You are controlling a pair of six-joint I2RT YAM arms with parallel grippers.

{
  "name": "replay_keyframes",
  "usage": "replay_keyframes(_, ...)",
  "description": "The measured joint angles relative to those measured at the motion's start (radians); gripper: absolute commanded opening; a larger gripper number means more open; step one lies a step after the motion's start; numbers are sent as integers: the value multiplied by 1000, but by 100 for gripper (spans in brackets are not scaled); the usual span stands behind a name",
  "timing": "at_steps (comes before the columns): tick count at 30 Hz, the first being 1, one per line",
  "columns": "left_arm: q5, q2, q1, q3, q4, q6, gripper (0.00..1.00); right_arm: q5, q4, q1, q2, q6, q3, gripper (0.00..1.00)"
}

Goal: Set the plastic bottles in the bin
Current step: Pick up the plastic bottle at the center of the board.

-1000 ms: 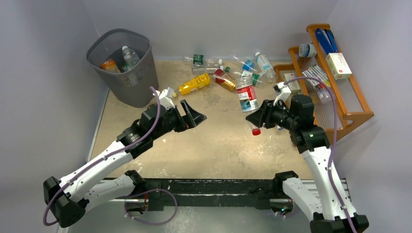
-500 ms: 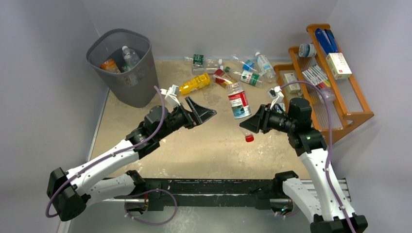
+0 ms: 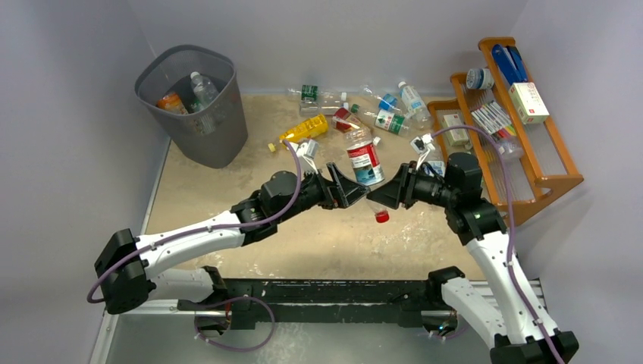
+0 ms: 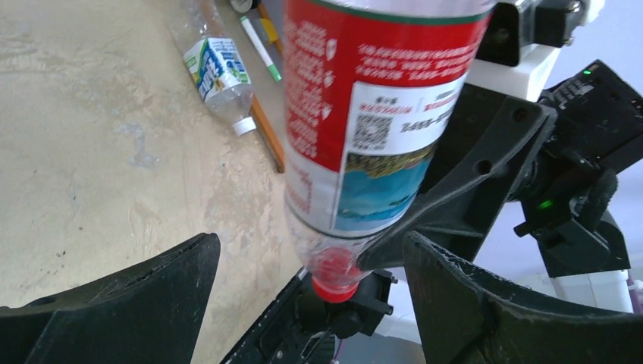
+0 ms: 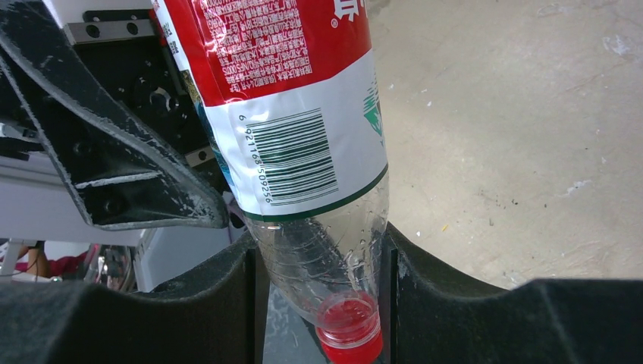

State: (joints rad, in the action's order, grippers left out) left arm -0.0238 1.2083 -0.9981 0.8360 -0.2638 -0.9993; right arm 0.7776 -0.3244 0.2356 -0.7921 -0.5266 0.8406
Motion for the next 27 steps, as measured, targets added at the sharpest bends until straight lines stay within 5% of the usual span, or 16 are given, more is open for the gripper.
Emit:
replay_keyframes(13, -101, 10, -25, 34, -84, 86, 88, 3, 38, 33, -6, -20, -43, 42)
replay_keyframes(27, -191, 71, -26, 120, -34, 133, 50, 0, 43, 38, -6, -28, -44, 44)
